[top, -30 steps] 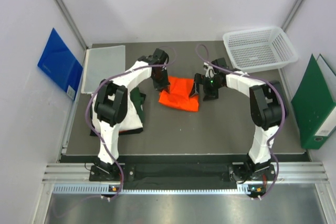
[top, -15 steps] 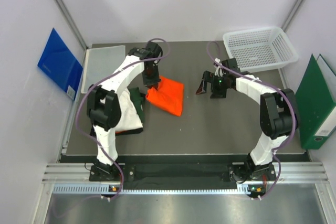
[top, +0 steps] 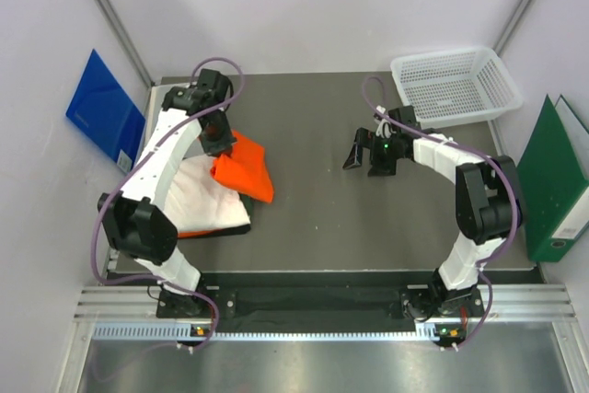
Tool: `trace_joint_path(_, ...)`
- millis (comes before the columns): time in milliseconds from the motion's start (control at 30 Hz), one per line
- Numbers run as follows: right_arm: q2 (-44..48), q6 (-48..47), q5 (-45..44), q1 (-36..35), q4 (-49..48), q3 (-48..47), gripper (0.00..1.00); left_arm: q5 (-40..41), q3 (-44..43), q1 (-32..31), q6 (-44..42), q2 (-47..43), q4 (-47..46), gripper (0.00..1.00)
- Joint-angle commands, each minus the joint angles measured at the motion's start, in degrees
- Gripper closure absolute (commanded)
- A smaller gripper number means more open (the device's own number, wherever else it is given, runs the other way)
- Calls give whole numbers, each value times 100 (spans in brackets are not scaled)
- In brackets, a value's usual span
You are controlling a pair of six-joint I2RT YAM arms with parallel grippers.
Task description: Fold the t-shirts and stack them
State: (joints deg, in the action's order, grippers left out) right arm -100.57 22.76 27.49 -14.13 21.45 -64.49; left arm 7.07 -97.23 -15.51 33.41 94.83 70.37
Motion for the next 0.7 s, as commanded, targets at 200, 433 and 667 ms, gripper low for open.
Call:
trace_joint_path(200,12,35,152,42,-238,50,0,251,1214,715,43,-843,407,100)
trace_joint_path(433,-15,27,187,42,-238,50,0,497,1690,1453,-168,-931,294,100)
trace_joint_path(667,-85,35,213,42,-229,68,1,655,1470,1814,-265,-931,381,100)
